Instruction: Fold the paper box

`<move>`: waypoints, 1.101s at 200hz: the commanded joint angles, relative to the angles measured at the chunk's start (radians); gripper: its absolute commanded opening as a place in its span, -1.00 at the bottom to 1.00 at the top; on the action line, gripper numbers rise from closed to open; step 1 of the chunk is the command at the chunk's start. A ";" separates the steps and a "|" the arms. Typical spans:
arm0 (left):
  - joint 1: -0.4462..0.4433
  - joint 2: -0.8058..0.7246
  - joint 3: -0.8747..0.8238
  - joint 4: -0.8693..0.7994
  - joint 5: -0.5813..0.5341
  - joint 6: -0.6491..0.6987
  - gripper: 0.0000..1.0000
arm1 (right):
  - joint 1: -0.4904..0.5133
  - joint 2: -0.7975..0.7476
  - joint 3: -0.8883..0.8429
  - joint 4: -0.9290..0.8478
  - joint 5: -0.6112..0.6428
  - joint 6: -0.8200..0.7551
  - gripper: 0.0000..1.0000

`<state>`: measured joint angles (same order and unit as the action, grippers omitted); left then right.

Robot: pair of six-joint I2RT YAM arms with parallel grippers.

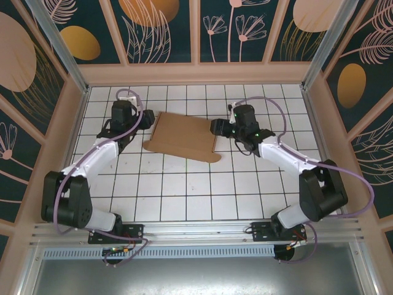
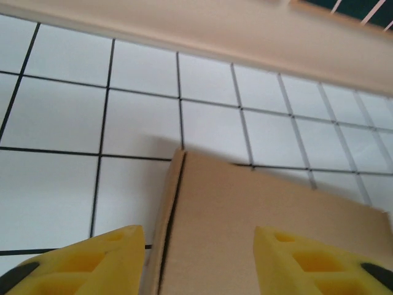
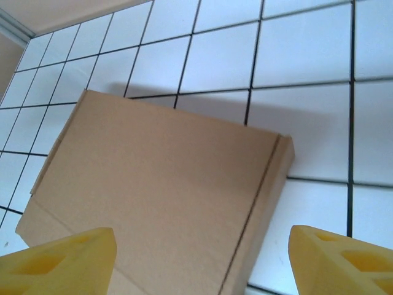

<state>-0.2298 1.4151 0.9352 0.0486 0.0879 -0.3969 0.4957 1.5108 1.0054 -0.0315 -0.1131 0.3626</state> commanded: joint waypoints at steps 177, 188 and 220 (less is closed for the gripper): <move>-0.178 -0.053 -0.322 0.088 -0.022 -0.568 -0.04 | 0.089 0.348 0.139 -0.139 0.168 -0.068 0.49; -0.177 -0.018 -0.296 0.089 -0.023 -0.558 -0.05 | 0.091 0.299 0.073 -0.125 0.134 -0.035 0.50; -0.174 0.111 -0.179 0.080 0.004 -0.517 -0.06 | 0.145 0.148 -0.105 -0.094 0.039 0.036 0.49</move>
<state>-0.4061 1.4540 0.6609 0.1257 0.0849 -0.9688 0.5915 1.7275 1.0279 -0.0597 0.0185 0.2932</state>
